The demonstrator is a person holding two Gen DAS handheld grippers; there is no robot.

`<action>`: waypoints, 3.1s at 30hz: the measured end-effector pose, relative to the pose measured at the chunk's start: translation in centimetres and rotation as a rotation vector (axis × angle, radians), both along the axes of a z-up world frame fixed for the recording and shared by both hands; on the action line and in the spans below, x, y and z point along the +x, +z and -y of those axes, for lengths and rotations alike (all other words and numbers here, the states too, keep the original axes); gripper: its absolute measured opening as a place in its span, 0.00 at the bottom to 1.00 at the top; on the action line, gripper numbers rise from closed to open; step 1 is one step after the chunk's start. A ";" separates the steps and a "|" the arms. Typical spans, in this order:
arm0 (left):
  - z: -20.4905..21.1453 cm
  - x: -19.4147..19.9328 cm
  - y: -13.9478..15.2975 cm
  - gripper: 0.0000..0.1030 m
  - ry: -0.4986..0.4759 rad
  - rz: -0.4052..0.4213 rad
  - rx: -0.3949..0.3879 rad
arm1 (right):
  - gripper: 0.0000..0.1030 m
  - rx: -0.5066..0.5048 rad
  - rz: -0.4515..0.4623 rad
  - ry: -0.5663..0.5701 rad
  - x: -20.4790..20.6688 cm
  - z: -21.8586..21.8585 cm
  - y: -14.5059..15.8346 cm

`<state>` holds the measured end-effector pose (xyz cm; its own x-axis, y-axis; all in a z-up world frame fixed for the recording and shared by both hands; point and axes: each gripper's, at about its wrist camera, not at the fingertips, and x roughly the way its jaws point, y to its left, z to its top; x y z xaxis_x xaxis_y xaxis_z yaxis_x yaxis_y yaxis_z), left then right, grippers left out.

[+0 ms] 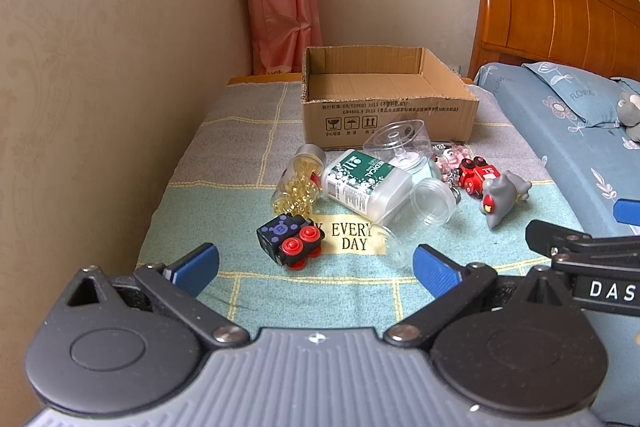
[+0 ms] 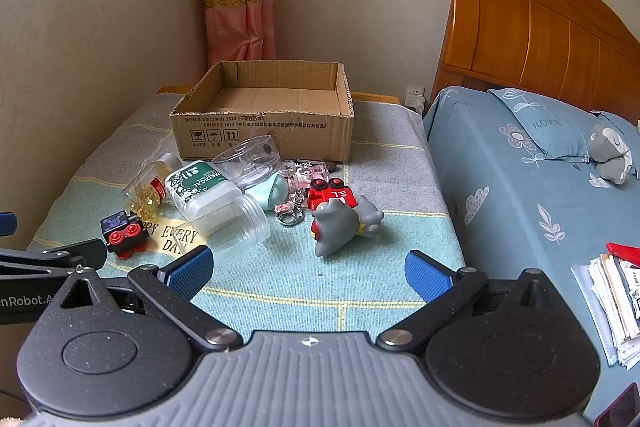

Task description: Organize rigid objects

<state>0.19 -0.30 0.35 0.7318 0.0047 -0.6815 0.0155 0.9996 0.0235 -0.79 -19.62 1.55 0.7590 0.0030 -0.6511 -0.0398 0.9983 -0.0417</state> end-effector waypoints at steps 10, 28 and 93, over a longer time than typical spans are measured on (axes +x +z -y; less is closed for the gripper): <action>-0.1 0.2 -0.3 0.99 -0.004 -0.002 0.000 | 1.00 -0.003 0.000 0.004 0.2 0.1 0.1; -0.8 2.1 -1.8 0.99 -0.118 -0.003 0.020 | 1.00 -0.014 0.035 0.092 2.0 0.1 -0.4; -4.3 11.9 -10.6 0.99 -0.051 -0.173 -0.031 | 1.00 -0.007 -0.062 0.368 7.2 -0.9 -12.3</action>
